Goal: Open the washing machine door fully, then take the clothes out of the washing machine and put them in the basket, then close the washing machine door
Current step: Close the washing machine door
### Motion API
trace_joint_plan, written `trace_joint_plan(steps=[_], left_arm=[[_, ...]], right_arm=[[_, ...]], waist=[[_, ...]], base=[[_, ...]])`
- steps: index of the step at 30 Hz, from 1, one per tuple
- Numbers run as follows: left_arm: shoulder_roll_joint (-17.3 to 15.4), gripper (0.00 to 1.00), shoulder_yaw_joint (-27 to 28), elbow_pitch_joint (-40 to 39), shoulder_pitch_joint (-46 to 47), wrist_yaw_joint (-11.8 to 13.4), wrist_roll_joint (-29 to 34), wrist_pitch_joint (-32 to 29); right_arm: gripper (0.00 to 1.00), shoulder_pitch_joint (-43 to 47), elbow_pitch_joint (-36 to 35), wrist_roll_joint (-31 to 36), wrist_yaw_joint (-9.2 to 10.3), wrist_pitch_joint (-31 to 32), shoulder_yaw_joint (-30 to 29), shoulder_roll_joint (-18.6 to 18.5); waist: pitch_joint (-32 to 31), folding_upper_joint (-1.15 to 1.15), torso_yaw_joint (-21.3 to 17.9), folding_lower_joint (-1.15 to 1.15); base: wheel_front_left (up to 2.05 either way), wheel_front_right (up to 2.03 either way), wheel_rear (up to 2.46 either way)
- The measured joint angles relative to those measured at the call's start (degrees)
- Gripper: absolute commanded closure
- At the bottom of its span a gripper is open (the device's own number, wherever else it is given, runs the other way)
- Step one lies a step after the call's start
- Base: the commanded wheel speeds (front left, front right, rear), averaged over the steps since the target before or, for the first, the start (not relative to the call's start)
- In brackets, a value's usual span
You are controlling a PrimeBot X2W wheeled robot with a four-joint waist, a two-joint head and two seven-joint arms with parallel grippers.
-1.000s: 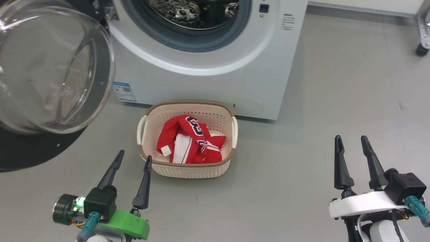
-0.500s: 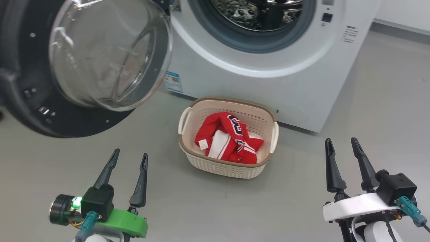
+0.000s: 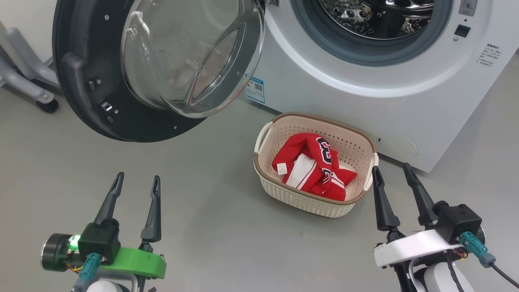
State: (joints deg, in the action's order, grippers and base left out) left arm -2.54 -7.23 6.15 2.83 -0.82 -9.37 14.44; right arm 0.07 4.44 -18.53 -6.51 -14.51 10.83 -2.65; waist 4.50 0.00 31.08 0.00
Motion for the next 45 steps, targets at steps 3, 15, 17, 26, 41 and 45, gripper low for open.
trace_joint_plan(steps=[3, 15, 17, 26, 41, 45], left_arm=[[0.0, 0.0, 0.37, -0.56, -0.25, 0.02, -0.05, 0.0], [0.01, 0.0, 1.1, -1.71, -1.42, 0.52, -0.05, 0.0], [0.01, 0.0, 1.09, -1.76, -1.43, 0.52, -0.07, 0.0], [0.01, 0.0, 0.8, -2.04, -1.55, 0.52, -0.14, 0.0], [0.01, 0.0, 0.77, -2.33, -1.69, 0.52, -0.21, 0.0], [0.01, 0.0, 0.79, -2.38, -1.7, 0.52, -0.21, 0.0]], right_arm=[[0.0, -0.54, 0.59, 0.0, -0.09, 0.0, 0.63, -0.01], [0.0, -2.1, 1.61, -0.08, -0.44, 0.0, 1.15, -0.16], [0.0, -2.15, 1.71, -0.08, -0.44, 0.0, 1.15, -0.16], [0.0, -2.35, 2.21, -0.19, -0.45, 0.0, 0.94, -0.38], [0.0, -3.17, 2.82, -0.56, -0.46, 0.0, 0.96, -0.59], [0.0, -3.18, 2.87, -0.56, -0.46, 0.0, 1.0, -0.59]], waist=[[0.26, 0.0, 0.37, 0.0], [0.74, 0.0, 0.62, 0.0], [0.77, 0.0, 0.6, 0.0], [0.74, 0.0, 0.46, 0.0], [0.85, 0.0, 0.43, 0.0], [0.83, 0.0, 0.43, 0.0]], base=[[0.0, 0.0, 0.0], [0.0, 0.0, 0.0], [0.0, 0.0, 0.0], [0.0, 0.0, 0.0], [0.0, 0.0, 0.0], [0.0, 0.0, 0.0]])
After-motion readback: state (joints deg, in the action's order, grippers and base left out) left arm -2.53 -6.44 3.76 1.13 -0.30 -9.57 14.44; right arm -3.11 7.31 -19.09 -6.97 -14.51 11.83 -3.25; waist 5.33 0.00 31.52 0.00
